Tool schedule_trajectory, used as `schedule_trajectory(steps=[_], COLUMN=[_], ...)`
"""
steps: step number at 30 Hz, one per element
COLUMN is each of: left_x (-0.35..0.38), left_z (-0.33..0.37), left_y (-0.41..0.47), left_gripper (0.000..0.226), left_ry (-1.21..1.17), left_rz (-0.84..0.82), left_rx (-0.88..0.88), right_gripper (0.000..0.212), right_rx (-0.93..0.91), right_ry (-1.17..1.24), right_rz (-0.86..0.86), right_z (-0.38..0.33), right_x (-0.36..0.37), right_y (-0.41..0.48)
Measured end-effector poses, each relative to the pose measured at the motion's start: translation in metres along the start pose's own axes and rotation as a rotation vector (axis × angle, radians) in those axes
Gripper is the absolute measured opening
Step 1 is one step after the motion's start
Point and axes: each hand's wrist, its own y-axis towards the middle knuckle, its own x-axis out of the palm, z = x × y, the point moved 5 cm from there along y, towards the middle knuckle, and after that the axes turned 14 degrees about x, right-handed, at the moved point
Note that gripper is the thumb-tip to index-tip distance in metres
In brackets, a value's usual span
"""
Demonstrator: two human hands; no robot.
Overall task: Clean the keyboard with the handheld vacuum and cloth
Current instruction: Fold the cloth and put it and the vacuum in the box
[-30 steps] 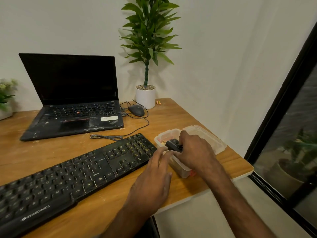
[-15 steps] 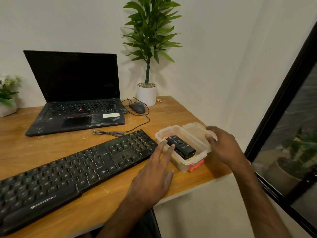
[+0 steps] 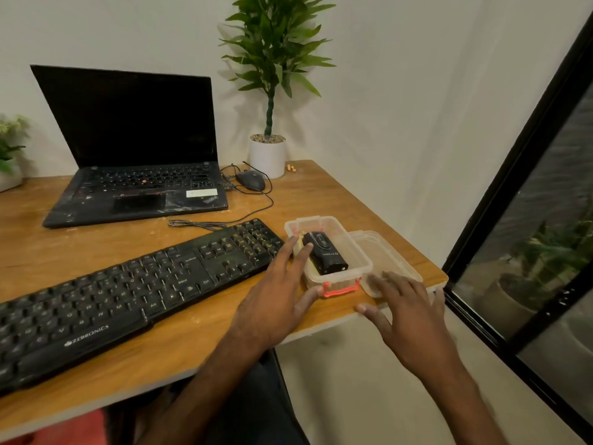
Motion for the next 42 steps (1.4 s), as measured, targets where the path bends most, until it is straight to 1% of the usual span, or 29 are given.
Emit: schedule_trajectory(steps=[2,4,7,10,12,13,14,15,16,18,19,20,22,26,28,29,31,33,34,35,36,38,39,42], left_x=[0.000,0.000,0.000,-0.001,-0.001,-0.001,-0.001,-0.001,-0.001,-0.001,0.000,0.000,0.001,0.003,0.003,0.003,0.003,0.003,0.002,0.002,0.002,0.002,0.002,0.000], left_z=[0.000,0.000,0.001,0.002,0.001,0.001,0.000,0.000,-0.001,-0.002,-0.002,-0.003,-0.003,-0.005,-0.005,-0.005,-0.005,-0.006,-0.006,-0.006,-0.005,-0.005,-0.005,-0.007], left_y=[0.000,-0.001,-0.002,-0.002,-0.003,-0.003,-0.003,-0.003,-0.003,-0.003,-0.003,-0.003,-0.003,-0.003,-0.003,-0.003,-0.004,-0.004,-0.004,-0.004,-0.004,-0.004,-0.004,-0.004], left_gripper=[0.076,0.075,0.075,0.074,0.075,0.076,0.080,0.084,0.089,0.096,0.098,0.099,0.101,0.102,0.102,0.101,0.101,0.099,0.097,0.096,0.096,0.096,0.096,0.096], left_ry=[-0.011,-0.016,-0.009,-0.005,-0.009,-0.014,-0.023,-0.037,-0.056,-0.096,-0.111,-0.120,-0.125,-0.132,-0.142,-0.142,-0.128,-0.113,-0.109,-0.106,-0.104,-0.103,-0.103,-0.098], left_rz=[0.001,0.004,0.009,0.021,0.030,0.034,0.040,0.049,0.058,0.066,0.061,0.051,0.040,0.053,0.072,0.076,0.069,0.064,0.065,0.063,0.057,0.059,0.066,0.089], left_rx=[-0.007,-0.004,0.004,0.013,0.020,0.018,0.013,0.006,-0.001,-0.018,-0.026,-0.033,-0.043,-0.030,-0.012,-0.011,-0.023,-0.034,-0.038,-0.042,-0.045,-0.045,-0.044,-0.064], right_gripper=[0.071,0.065,0.042,0.034,0.027,0.023,0.022,0.024,0.028,0.036,0.040,0.043,0.046,0.049,0.049,0.044,0.032,0.035,0.037,0.040,0.041,0.044,0.045,0.058], right_rx=[-0.021,-0.070,-0.100,-0.095,-0.007,0.068,0.148,0.219,0.267,0.291,0.311,0.332,0.354,0.397,0.422,0.429,0.421,0.392,0.365,0.337,0.306,0.239,0.210,0.135], right_ry=[-0.069,-0.115,-0.039,0.028,0.148,0.245,0.392,0.596,0.834,1.317,1.498,1.626,1.729,1.729,1.641,1.572,1.378,1.072,0.922,0.829,0.812,0.915,0.939,0.829], right_rz=[0.014,0.076,0.204,0.369,0.519,0.585,0.613,0.604,0.557,0.423,0.344,0.265,0.158,0.042,0.052,0.081,0.174,0.252,0.259,0.227,0.162,0.019,-0.016,-0.018], right_z=[0.002,0.002,0.005,0.009,0.015,0.018,0.022,0.026,0.025,0.016,0.009,-0.001,-0.019,-0.046,-0.051,-0.051,-0.049,-0.044,-0.043,-0.043,-0.042,-0.045,-0.046,-0.049], right_x=[-0.002,-0.003,-0.015,-0.032,-0.055,-0.071,-0.084,-0.095,-0.100,-0.098,-0.091,-0.083,-0.065,-0.033,-0.023,-0.021,-0.024,-0.028,-0.028,-0.027,-0.023,-0.016,-0.015,-0.010], right_y=[-0.002,-0.003,-0.007,-0.013,-0.016,-0.019,-0.019,-0.019,-0.017,-0.010,-0.005,0.000,0.007,0.008,0.005,0.004,0.003,0.003,0.004,0.006,0.008,0.009,0.010,0.014])
